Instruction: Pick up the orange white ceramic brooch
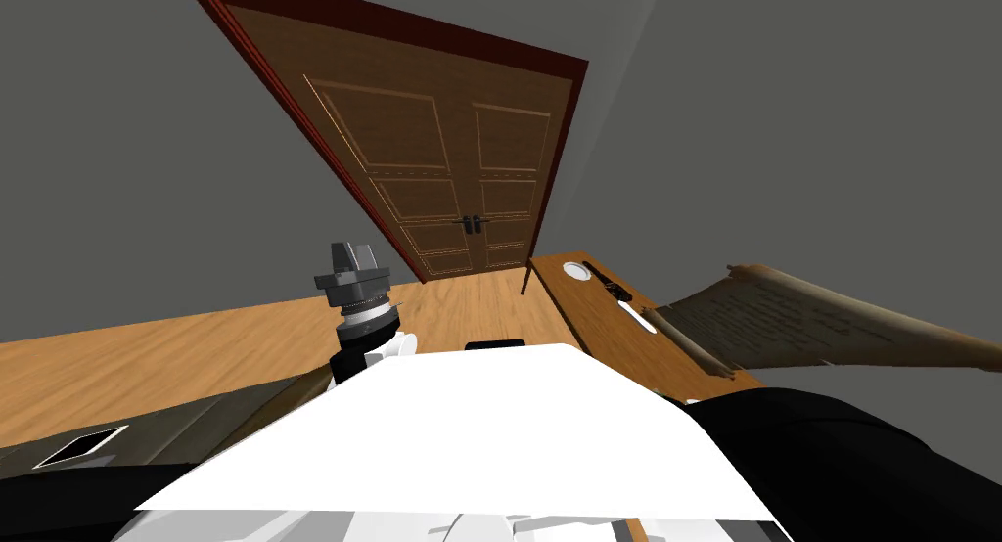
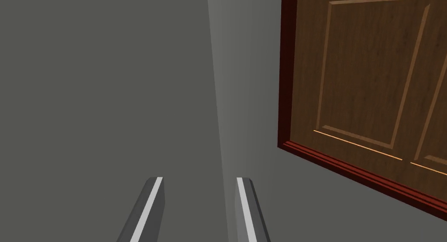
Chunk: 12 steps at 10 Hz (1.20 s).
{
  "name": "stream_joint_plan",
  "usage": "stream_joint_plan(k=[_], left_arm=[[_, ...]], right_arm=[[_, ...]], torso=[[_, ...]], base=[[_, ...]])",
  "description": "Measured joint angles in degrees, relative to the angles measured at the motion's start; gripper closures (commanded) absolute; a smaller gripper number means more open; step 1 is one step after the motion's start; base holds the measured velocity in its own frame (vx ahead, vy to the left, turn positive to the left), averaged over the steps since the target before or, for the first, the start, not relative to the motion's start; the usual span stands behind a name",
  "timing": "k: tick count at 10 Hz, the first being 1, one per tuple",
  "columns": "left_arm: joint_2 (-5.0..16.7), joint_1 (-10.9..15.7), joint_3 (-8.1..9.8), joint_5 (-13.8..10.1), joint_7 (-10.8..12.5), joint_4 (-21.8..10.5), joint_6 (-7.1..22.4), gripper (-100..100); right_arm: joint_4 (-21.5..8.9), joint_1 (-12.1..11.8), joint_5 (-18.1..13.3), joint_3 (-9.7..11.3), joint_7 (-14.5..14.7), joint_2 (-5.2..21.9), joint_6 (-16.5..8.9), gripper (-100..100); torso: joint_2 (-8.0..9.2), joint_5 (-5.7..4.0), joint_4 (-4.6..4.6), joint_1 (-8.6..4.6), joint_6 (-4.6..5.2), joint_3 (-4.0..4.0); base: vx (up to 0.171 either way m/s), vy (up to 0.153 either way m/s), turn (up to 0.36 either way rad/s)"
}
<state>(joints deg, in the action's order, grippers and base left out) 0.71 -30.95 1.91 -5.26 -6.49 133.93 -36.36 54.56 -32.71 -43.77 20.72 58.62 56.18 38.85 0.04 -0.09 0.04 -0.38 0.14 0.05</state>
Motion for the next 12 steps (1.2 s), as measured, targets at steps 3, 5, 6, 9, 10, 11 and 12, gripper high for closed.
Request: stream_joint_plan(k=[3, 5, 6, 9, 10, 11, 12], left_arm=[[0.00, 0.00, 0.00, 0.00, 0.00, 0.00, 0.00, 0], [0.00, 0.00, 0.00, 0.00, 0.00, 0.00, 0.00, 0], [0.00, 0.00, 0.00, 0.00, 0.00, 0.00, 0.00, 0], [0.00, 0.01, 0.00, 0.00, 0.00, 0.00, 0.00, 0], [0.01, 0.01, 0.00, 0.00, 0.00, 0.00, 0.00, 0], [0.00, 0.00, 0.00, 0.00, 0.00, 0.00, 0.00, 0], [0.00, 0.01, 0.00, 0.00, 0.00, 0.00, 0.00, 0]], right_arm=[[-2.64, 0.32, -1.36, 0.92, 2.27, 0.27, -0.54, -100], [-4.57, 0.28, -2.47, 1.64, 4.36, 0.26, -1.08, -100], [-5.69, 0.64, -2.62, 1.76, 4.78, 0.19, -0.93, -100], [-10.55, 1.45, -4.32, 2.88, 8.32, -0.42, -1.25, -100], [-10.63, 0.92, -5.29, 3.71, 9.13, 0.01, -2.43, -100], [-12.20, 1.44, -5.70, 3.96, 10.11, -0.34, -2.69, -100], [-14.39, 2.09, -6.23, 4.28, 11.59, -0.84, -2.50, -100]], torso=[[-0.03, -0.01, 0.00, 0.01, 0.00, -0.01], [0.03, -0.01, 0.00, -0.07, -0.01, 0.02], [-0.03, -0.01, 0.00, -0.02, 0.00, -0.02], [0.06, -0.03, 0.01, -0.16, -0.04, 0.03], [0.15, -0.03, 0.03, -0.18, -0.05, 0.08], [0.14, -0.04, 0.04, -0.16, 0.00, 0.08], [0.13, -0.03, 0.03, -0.14, -0.03, 0.08]], base=[[-0.041, -0.041, 0.146], [-0.040, -0.048, 0.075], [-0.035, -0.056, 0.268], [-0.071, -0.072, 0.226], [-0.087, -0.068, 0.139], [-0.084, -0.063, 0.200], [-0.088, -0.084, 0.244]])
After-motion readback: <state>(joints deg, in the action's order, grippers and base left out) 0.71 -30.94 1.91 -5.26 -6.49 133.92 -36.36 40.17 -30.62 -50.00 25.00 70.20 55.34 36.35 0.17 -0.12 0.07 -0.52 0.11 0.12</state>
